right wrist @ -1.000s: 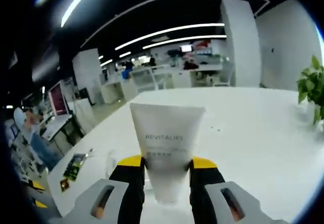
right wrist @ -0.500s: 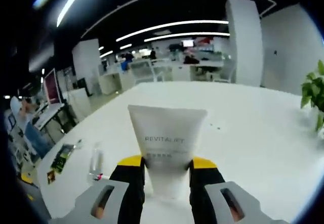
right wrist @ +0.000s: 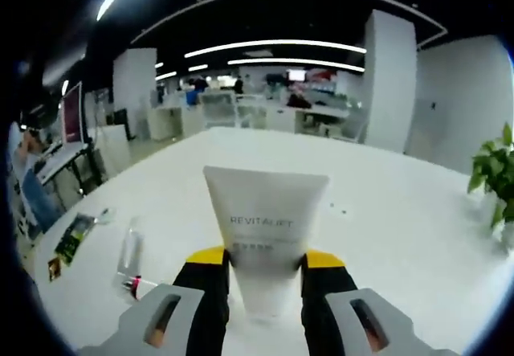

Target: Arrange the skincare products in the storage area until every visible bottle or jar stands upright without overlapping.

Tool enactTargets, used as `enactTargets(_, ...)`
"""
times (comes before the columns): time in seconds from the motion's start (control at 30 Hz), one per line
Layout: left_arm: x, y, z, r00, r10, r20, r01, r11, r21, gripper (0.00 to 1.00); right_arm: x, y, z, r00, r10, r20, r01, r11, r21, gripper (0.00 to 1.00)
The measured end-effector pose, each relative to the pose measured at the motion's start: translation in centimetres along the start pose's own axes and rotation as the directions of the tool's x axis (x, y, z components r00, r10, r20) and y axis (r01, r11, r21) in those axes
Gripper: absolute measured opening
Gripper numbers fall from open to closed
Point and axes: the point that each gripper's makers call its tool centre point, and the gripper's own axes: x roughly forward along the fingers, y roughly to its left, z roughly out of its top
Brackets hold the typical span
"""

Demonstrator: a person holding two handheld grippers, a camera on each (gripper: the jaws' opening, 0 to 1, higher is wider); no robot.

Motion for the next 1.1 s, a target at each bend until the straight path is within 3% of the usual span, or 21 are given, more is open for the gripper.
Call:
enactTargets(0.03,0.0,-0.1,0.0,1.0,-0.002,-0.002,0.002,1.0,0.001,0.28,-0.2,-0.1,0.3,0.999,-0.012,0.036,0.011,1.0,0.006,0.29)
enactTargets(0.2,0.2,-0.3,-0.3,1.0,-0.014,-0.02,0.014,1.0,0.01,0.3,-0.9,-0.4,-0.3,0.998,-0.05,0.048,0.048,0.998,0.041,0.3)
enactTargets(0.53,0.1,-0.6,0.0,1.0,-0.021,-0.005,0.021,0.999,0.025,0.29,-1.5,-0.2,-0.5,0.994,-0.099,0.038,0.096,0.993,0.062,0.32)
enactTargets(0.67,0.1,-0.7,0.0,1.0,-0.024,-0.002,0.024,0.999,0.033,0.29,-2.3,-0.2,-2.0,0.996,-0.093,0.002,0.093,0.993,0.07,0.43)
enactTargets(0.73,0.0,-0.7,0.2,1.0,-0.023,0.003,0.023,0.999,0.039,0.29,-3.5,-0.1,-2.7,0.996,-0.093,0.004,0.093,0.993,0.068,0.42)
enactTargets(0.8,0.0,-0.7,0.2,1.0,-0.023,0.004,0.023,0.999,0.039,0.29,-4.7,0.5,-3.8,0.997,-0.071,0.002,0.071,0.994,0.083,0.43)
enactTargets(0.97,0.1,-0.8,0.0,0.999,-0.032,-0.003,0.032,0.998,0.046,0.29,-7.1,3.4,-6.6,0.998,0.044,-0.052,-0.044,0.999,0.0,0.4)
enactTargets(1.03,0.1,-0.8,0.0,0.999,-0.034,-0.002,0.034,0.998,0.045,0.29,-7.4,5.5,-6.8,0.988,0.14,-0.062,-0.143,0.988,-0.06,0.39)
enactTargets(1.1,0.1,-0.8,0.0,0.999,-0.036,-0.002,0.036,0.998,0.043,0.29,-7.4,7.7,-6.4,0.969,0.232,-0.084,-0.245,0.95,-0.192,0.39)
